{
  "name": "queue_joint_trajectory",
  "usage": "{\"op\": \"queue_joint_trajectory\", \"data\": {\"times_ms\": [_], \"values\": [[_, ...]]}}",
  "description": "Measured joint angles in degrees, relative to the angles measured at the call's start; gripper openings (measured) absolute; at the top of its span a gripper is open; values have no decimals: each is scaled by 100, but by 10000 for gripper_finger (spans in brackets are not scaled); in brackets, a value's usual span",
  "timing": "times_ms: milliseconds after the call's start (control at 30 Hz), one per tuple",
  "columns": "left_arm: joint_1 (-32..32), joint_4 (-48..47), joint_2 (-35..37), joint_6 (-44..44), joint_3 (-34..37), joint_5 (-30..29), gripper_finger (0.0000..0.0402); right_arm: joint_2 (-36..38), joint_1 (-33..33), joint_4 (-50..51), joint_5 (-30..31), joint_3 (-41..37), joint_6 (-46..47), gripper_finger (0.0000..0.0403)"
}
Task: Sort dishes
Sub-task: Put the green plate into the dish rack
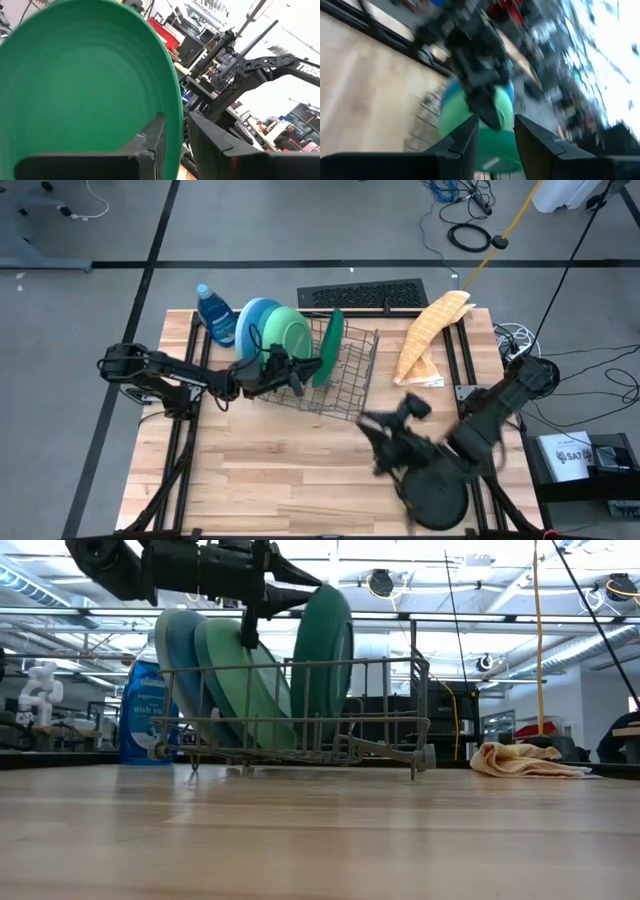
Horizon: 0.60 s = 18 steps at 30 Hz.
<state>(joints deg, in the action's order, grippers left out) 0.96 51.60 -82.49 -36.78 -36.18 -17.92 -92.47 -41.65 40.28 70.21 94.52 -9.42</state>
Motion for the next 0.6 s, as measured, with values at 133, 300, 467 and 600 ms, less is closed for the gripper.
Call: {"op": "queue_joint_trajectory", "data": {"times_ms": [133,300,467,600], "values": [[-36,11,61,0,0,-48,83,0,807,920,-104,0,1326,87],[-34,45,65,-26,0,-61,84,11,1810,1594,-735,-144,2269,9],[-74,150,65,14,0,27,84,2,2630,1879,-1895,-471,2660,2],[-163,581,72,212,0,136,84,19,2761,1963,-1919,-587,2839,1]]}}
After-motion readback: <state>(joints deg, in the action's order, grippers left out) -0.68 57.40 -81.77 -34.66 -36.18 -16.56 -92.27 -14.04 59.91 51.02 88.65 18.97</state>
